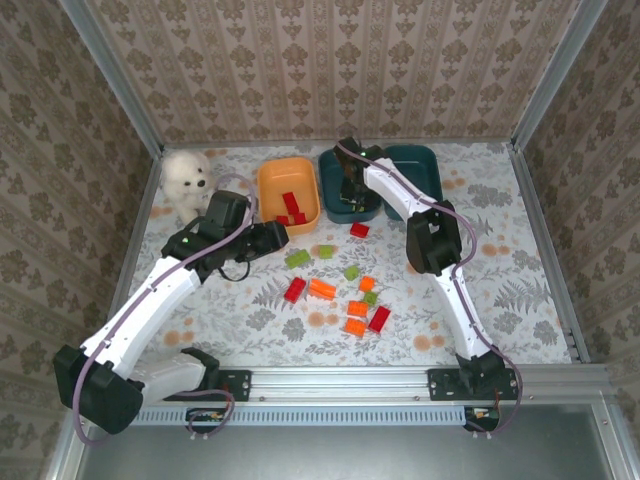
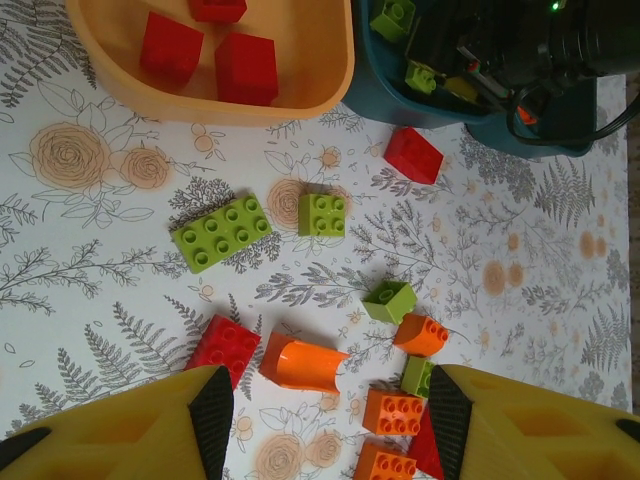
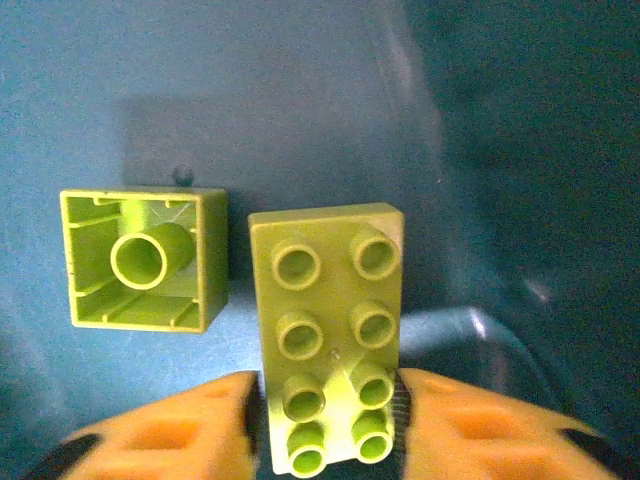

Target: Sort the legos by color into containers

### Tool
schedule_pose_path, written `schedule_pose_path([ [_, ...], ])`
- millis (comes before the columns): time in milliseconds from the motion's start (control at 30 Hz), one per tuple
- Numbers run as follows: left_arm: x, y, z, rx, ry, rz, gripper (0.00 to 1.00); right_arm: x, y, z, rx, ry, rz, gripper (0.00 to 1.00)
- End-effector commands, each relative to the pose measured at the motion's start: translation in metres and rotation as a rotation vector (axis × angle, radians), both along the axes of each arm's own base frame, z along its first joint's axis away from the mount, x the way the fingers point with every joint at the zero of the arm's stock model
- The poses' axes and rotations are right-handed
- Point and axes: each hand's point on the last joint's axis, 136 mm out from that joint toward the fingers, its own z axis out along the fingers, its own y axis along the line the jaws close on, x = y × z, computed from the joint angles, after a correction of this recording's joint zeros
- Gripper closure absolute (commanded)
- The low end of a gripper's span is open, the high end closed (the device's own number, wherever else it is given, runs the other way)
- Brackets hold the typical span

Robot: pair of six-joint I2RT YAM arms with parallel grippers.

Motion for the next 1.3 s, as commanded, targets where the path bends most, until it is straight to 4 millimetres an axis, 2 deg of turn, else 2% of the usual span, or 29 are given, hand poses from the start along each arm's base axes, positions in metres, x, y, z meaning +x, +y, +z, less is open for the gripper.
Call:
schedule_pose_path([
  [0,0.006,-0.002,0.013,0.001,-0.042,0.0,0.42,-0.002,-0.005,0.004,-0.011,0.017,-0.005,0.48],
  [67,0.005,-0.001,0.011,0.005,-0.036,-0.003,0.42,0.003,0.004,0.02,0.012,-0.025,0.024,0.42],
  [133,0.003,0.0,0.009,0.006,-0.03,-0.005,0.42,0.008,0.012,0.045,0.034,-0.086,0.057,0.38],
  [233,0.001,0.002,0.008,0.009,-0.031,-0.003,0.42,0.011,0.023,0.093,0.065,-0.19,0.101,0.36],
  [333,-0.002,0.004,0.007,0.019,-0.028,-0.011,0.42,0.004,0.027,0.15,0.086,-0.294,0.134,0.36],
  [400,-0.003,0.004,0.007,0.025,-0.027,-0.026,0.42,-0.006,0.03,0.187,0.099,-0.369,0.172,0.37],
  [467,-0.007,0.001,0.006,0.026,-0.024,-0.061,0.42,-0.025,0.035,0.219,0.129,-0.445,0.23,0.38],
  [567,-0.014,-0.01,0.0,0.037,-0.018,-0.149,0.42,-0.066,0.037,0.249,0.185,-0.519,0.297,0.4],
  [633,-0.023,-0.023,-0.005,0.064,-0.014,-0.241,0.42,-0.101,0.03,0.255,0.212,-0.525,0.317,0.4],
  [700,-0.034,-0.041,-0.011,0.094,-0.017,-0.347,0.42,-0.138,0.023,0.251,0.258,-0.512,0.337,0.41],
  [867,-0.075,-0.095,-0.035,0.171,-0.017,-0.635,0.44,-0.244,-0.013,0.227,0.427,-0.465,0.286,0.42],
  [967,-0.098,-0.128,-0.045,0.216,-0.02,-0.776,0.45,-0.298,-0.039,0.214,0.509,-0.445,0.255,0.43],
  [1033,-0.11,-0.147,-0.056,0.245,-0.003,-0.843,0.46,-0.326,-0.053,0.213,0.553,-0.448,0.244,0.43],
  [1133,-0.128,-0.173,-0.071,0.288,0.03,-0.914,0.47,-0.361,-0.067,0.23,0.659,-0.505,0.273,0.39],
  [1267,-0.15,-0.204,-0.092,0.329,0.085,-0.988,0.49,-0.388,-0.081,0.248,0.716,-0.537,0.286,0.38],
])
